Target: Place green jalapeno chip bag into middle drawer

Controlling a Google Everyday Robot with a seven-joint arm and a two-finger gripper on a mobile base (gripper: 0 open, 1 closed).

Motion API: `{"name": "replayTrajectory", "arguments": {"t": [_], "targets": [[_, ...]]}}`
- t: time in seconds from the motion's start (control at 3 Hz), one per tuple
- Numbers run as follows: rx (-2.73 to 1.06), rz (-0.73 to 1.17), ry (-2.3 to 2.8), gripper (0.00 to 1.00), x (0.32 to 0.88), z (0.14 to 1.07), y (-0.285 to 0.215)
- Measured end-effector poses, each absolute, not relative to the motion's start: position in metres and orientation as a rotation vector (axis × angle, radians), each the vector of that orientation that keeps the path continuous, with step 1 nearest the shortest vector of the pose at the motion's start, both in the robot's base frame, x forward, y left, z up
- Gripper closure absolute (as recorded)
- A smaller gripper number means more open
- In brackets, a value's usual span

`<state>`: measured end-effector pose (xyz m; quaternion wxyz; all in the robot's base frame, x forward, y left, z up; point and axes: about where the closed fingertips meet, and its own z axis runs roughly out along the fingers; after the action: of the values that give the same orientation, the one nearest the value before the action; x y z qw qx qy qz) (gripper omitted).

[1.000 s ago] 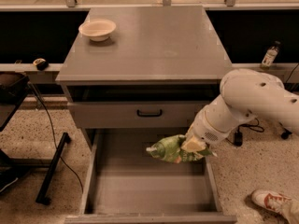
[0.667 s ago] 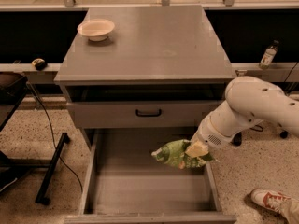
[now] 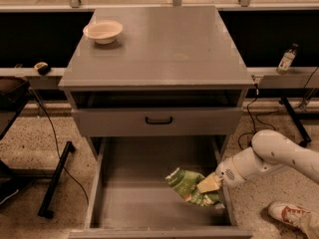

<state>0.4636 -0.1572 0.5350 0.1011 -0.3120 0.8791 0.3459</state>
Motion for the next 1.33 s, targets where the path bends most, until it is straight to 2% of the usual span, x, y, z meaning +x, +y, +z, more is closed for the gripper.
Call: {"name": "replayTrajectory", "arguments": {"t": [0.33, 0.67, 1.0, 1.33], "targets": [[-0.719, 1.169, 2.627, 1.0, 0.464, 0.511, -0.146], [-0.704, 1.177, 2.631, 0.82, 0.471, 0.515, -0.121], [-0.79, 1.128, 2.611, 0.59, 0.474, 0.508, -0.096], [-0.793, 1.121, 2.609, 0.35, 0.475, 0.506, -0.095]]}}
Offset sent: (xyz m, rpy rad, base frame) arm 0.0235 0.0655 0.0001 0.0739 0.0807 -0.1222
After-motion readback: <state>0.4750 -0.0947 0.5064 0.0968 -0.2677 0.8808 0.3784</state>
